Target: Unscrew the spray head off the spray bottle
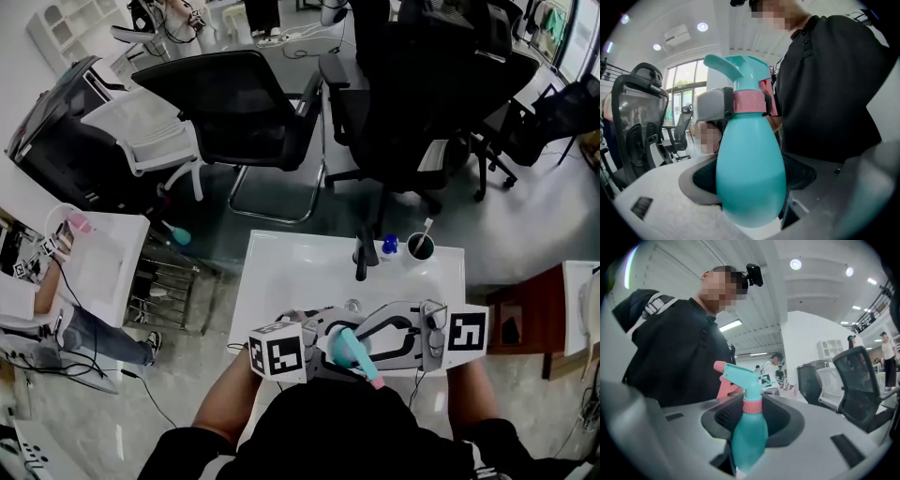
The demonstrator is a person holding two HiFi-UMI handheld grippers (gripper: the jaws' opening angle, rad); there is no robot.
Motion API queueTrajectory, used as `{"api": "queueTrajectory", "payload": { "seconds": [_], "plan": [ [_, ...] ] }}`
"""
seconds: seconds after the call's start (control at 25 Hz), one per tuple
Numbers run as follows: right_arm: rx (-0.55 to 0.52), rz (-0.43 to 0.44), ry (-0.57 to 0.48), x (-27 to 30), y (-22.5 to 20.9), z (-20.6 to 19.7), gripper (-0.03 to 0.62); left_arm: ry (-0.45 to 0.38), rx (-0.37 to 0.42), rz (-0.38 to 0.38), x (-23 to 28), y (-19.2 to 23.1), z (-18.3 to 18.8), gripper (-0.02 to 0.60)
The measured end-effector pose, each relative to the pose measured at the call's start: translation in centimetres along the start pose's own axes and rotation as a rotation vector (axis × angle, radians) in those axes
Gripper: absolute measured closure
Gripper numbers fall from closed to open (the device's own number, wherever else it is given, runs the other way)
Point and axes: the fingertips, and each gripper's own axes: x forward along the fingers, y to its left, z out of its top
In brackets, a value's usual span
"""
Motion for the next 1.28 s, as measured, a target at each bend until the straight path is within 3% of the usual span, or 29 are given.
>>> {"api": "queueTrajectory", "payload": {
  "seconds": [0.08,0.2,0.44,0.88,1.04,1.2,1.28],
  "plan": [
    [0.029,0.045,-0.008,0.2,0.6,0.1,0.459,-0.002,-0.002,-0.048,0.3,-1.0,0.1,0.187],
    [0.077,0.047,-0.059,0.4,0.6,0.6,0.457,-0.011,-0.008,-0.064,0.4,-1.3,0.3,0.187],
    [0.063,-0.063,-0.103,0.2,-1.7,0.8,0.399,-0.017,-0.023,0.052,-0.4,0.9,-0.3,0.186],
    [0.051,-0.350,-0.145,-3.2,-6.3,-0.5,0.402,0.022,-0.109,0.381,-3.1,7.2,-2.2,0.186],
    [-0.017,-0.516,-0.207,-5.5,-8.4,-0.1,0.407,0.019,-0.181,0.589,-5.8,10.4,-3.3,0.186],
    [-0.002,-0.716,-0.315,-8.7,-9.9,0.9,0.427,0.032,-0.253,0.812,-9.1,13.1,-4.7,0.187],
    [-0.012,-0.746,-0.319,-8.8,-9.6,1.3,0.467,0.048,-0.270,0.887,-10.2,13.9,-5.3,0.187]
  ]
}}
